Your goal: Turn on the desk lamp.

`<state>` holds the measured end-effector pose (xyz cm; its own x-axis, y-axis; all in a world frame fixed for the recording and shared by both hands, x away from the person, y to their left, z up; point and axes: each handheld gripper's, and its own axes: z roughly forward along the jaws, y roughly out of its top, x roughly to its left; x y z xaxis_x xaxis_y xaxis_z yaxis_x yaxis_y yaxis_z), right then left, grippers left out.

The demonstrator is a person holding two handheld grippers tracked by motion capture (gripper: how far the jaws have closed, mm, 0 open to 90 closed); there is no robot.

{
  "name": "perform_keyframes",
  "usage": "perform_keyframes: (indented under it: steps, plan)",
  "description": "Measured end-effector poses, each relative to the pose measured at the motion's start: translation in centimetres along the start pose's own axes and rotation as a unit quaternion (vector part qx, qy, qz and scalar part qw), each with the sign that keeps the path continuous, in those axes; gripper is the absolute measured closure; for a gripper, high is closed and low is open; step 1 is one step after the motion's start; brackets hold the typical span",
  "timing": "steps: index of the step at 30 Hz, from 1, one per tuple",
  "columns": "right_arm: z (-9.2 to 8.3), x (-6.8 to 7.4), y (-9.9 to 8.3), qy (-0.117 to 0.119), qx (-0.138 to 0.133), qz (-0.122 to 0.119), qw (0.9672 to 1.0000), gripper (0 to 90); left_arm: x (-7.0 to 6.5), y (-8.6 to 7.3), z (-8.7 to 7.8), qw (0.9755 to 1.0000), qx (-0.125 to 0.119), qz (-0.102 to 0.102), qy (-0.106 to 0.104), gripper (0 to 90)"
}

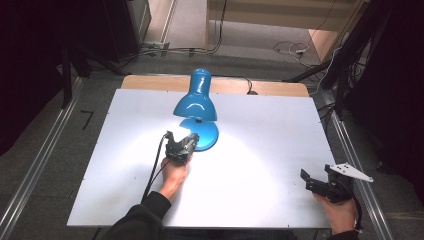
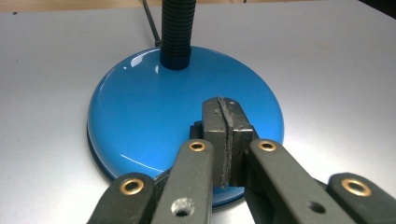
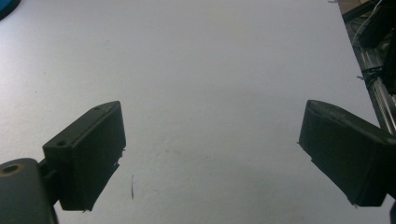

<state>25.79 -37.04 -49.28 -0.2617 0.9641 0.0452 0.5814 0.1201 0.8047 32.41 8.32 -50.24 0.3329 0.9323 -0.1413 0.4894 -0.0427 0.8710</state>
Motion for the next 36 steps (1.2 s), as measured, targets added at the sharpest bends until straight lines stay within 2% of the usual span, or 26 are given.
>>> perform_keyframes:
  steps: [5,9,10,12,20,25,26,28,34,36]
  plan:
    - [0.1,0.0,0.0,0.000,0.000,0.002,1.0000,5.9,0.2,0.2,-0.5,0.9999,-0.003,-0.010,-0.003,90.0]
    - [0.1,0.0,0.0,0.000,0.000,0.002,1.0000,5.9,0.2,0.3,-0.8,0.9999,-0.005,-0.010,-0.004,90.0]
    - [0.0,0.0,0.0,0.000,0.000,0.001,1.0000,5.9,0.2,0.3,-0.9,0.9999,-0.004,-0.010,-0.005,86.1]
    - [0.0,0.0,0.0,0.000,-0.001,0.001,1.0000,5.9,0.3,0.3,-1.0,0.9999,-0.004,-0.010,-0.004,84.6]
    - [0.0,0.0,0.0,-0.001,-0.002,0.000,1.0000,6.0,0.9,0.5,-2.5,0.9998,-0.013,-0.012,-0.001,82.3]
    - [-0.1,0.0,0.0,-0.002,-0.003,0.001,1.0000,5.9,1.6,0.5,-3.5,0.9998,-0.014,-0.014,-0.001,74.2]
    - [-0.1,0.0,0.0,-0.001,-0.003,0.001,1.0000,5.9,1.7,0.5,-3.6,0.9998,-0.016,-0.014,0.002,68.9]
    - [-0.2,0.0,0.0,-0.001,-0.003,0.000,1.0000,5.9,2.0,0.4,-4.0,0.9998,-0.014,-0.012,0.002,65.5]
    - [-0.3,0.0,0.0,-0.002,-0.005,0.001,1.0000,5.9,2.6,0.4,-5.5,0.9996,-0.020,-0.019,0.000,56.5]
    - [-0.3,-0.1,0.0,-0.003,-0.004,0.001,1.0000,5.9,2.9,0.3,-6.1,0.9996,-0.018,-0.023,0.003,50.8]
